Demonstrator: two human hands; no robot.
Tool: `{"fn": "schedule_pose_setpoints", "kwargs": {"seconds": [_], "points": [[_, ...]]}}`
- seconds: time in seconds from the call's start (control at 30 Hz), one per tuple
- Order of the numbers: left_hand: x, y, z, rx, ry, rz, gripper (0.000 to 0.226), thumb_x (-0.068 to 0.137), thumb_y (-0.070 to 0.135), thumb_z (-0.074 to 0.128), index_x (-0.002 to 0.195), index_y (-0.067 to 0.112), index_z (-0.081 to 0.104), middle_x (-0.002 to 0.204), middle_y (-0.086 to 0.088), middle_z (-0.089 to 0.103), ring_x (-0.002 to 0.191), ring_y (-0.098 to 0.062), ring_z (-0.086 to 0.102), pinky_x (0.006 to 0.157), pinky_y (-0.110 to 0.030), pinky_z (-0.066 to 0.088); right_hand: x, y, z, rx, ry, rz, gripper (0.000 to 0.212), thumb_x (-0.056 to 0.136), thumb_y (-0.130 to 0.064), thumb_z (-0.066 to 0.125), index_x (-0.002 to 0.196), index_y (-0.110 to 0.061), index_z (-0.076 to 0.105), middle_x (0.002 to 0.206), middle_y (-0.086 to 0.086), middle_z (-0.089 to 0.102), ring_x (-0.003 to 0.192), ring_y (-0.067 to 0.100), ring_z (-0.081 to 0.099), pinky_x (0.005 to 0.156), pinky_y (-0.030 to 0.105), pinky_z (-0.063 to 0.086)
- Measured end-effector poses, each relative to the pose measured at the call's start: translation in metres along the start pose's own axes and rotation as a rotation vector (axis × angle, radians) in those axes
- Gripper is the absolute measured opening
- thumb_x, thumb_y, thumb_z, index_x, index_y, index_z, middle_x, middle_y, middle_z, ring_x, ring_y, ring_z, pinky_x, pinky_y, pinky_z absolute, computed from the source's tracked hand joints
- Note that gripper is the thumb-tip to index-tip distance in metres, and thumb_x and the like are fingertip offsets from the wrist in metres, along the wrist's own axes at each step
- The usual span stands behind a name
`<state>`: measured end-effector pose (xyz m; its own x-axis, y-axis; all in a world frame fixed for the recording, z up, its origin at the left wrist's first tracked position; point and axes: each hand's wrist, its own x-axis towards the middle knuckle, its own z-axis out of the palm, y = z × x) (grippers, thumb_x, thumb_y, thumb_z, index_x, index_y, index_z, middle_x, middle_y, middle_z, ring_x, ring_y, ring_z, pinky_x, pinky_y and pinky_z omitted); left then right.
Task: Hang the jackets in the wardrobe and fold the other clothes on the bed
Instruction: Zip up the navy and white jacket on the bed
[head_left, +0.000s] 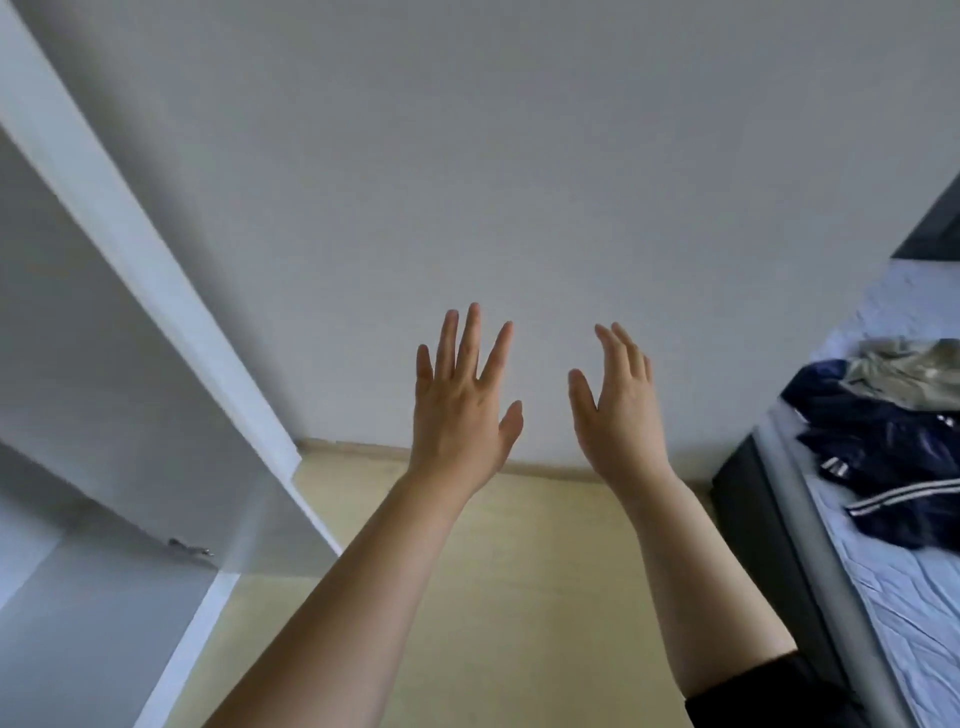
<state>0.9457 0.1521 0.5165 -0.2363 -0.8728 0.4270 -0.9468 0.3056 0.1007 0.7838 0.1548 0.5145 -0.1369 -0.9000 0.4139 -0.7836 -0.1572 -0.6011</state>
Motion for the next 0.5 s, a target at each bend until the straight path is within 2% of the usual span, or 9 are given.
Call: {"fn": "schedule_pose_setpoints", "kwargs": {"seconds": [0.1, 0.27, 0.5], "points": [[0.029, 0.087, 0.032, -0.073, -0.024, 0.098, 0.078, 0.092, 0.041, 0.050, 0.153, 0.022, 0.006, 0.161, -0.010, -0.003, 0.147, -0.030, -0.006, 0.116, -0.049, 0.006, 0.002, 0.075, -0.053, -0.036, 0.044, 0.115, 0.055, 0.097, -0.032, 0.041, 0.147, -0.013, 0.027, 0.154, 0.007, 0.026, 0.142, 0.023, 0.022, 0.115, 0.045, 0.027], [0.060, 0.213, 0.079, -0.171, -0.113, 0.256, 0.076, 0.094, 0.042, 0.047, 0.153, 0.023, 0.002, 0.160, -0.008, -0.007, 0.147, -0.028, -0.010, 0.115, -0.048, -0.002, -0.010, 0.179, -0.128, -0.072, 0.130, 0.282, 0.053, 0.096, -0.024, 0.047, 0.144, -0.006, 0.033, 0.151, 0.012, 0.031, 0.140, 0.024, 0.023, 0.114, 0.037, 0.021], [0.091, 0.348, 0.130, -0.319, -0.217, 0.466, 0.076, 0.089, 0.032, 0.058, 0.152, 0.019, 0.018, 0.160, -0.013, 0.005, 0.147, -0.033, 0.003, 0.113, -0.056, 0.011, -0.038, 0.292, -0.193, -0.093, 0.253, 0.541, 0.052, 0.096, -0.022, 0.049, 0.143, -0.008, 0.035, 0.151, 0.010, 0.031, 0.140, 0.022, 0.023, 0.115, 0.036, 0.022]]}}
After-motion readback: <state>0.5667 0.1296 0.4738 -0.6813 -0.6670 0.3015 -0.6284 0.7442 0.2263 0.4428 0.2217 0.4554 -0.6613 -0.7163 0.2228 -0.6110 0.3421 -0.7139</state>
